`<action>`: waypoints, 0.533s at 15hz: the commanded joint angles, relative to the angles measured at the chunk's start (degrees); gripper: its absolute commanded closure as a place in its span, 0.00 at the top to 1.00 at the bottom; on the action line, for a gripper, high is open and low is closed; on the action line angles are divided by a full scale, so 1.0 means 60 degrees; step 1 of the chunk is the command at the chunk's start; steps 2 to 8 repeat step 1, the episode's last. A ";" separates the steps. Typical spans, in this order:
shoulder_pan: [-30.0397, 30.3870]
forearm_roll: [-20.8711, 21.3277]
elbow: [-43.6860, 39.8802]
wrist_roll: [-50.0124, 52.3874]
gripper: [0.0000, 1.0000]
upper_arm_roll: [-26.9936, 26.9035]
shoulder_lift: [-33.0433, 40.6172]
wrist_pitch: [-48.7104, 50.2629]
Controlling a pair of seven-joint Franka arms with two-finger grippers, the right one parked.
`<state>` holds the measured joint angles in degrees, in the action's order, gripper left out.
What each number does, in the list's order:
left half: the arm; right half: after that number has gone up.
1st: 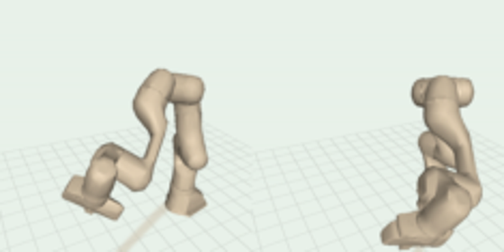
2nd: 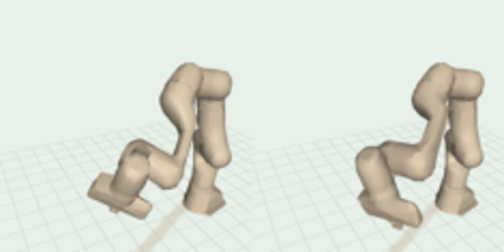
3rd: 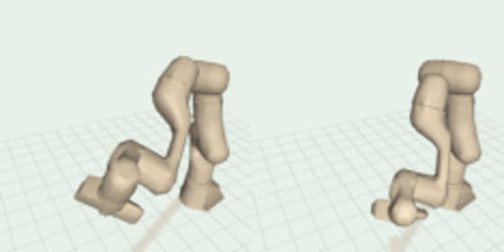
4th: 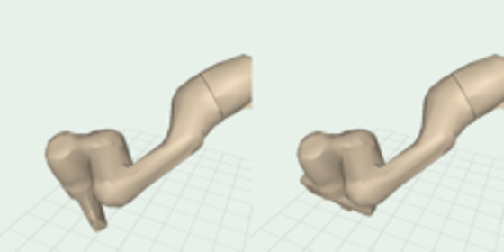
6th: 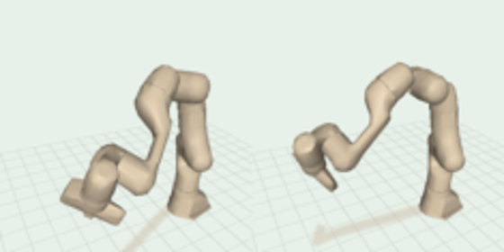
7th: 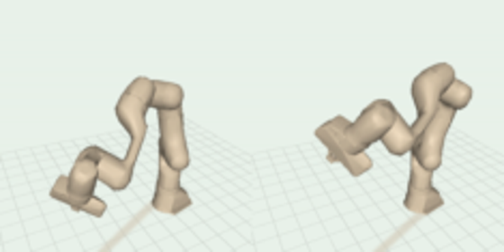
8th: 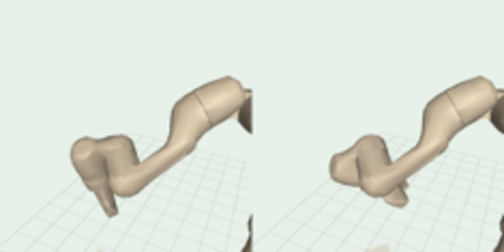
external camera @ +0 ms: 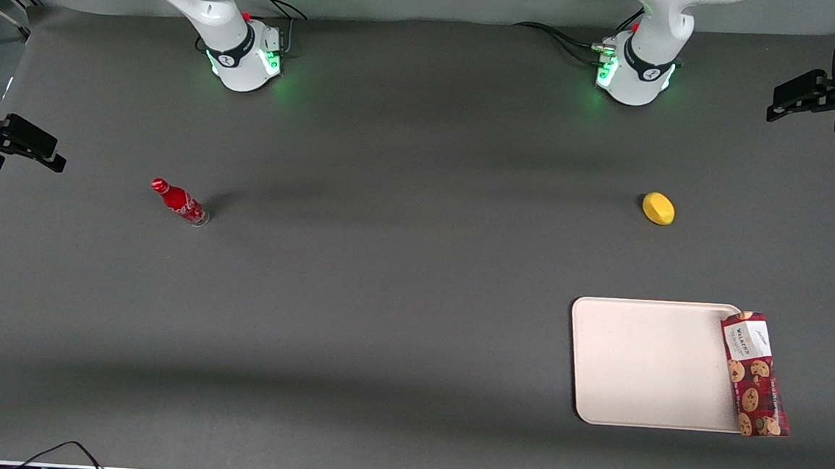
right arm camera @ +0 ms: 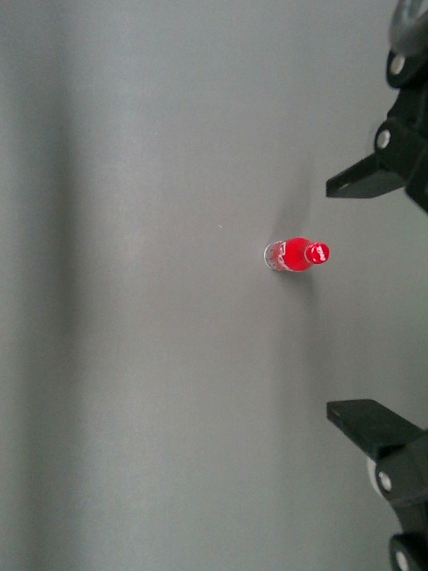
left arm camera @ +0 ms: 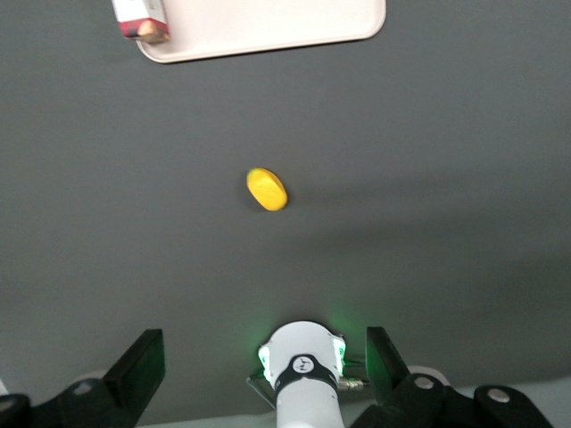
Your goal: Place red cookie box on tray
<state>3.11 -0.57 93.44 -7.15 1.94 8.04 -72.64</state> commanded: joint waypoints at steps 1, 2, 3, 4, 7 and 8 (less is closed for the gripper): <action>0.0024 0.0301 -0.0806 -0.0025 1.00 0.0014 -0.0709 0.0051; 0.0024 0.0301 -0.0806 -0.0025 1.00 0.0014 -0.0709 0.0051; 0.0024 0.0301 -0.0806 -0.0025 1.00 0.0014 -0.0709 0.0051; 0.0024 0.0301 -0.0806 -0.0025 1.00 0.0014 -0.0709 0.0051; 0.0024 0.0301 -0.0806 -0.0025 1.00 0.0014 -0.0709 0.0051; 0.0024 0.0301 -0.0806 -0.0025 1.00 0.0014 -0.0709 0.0051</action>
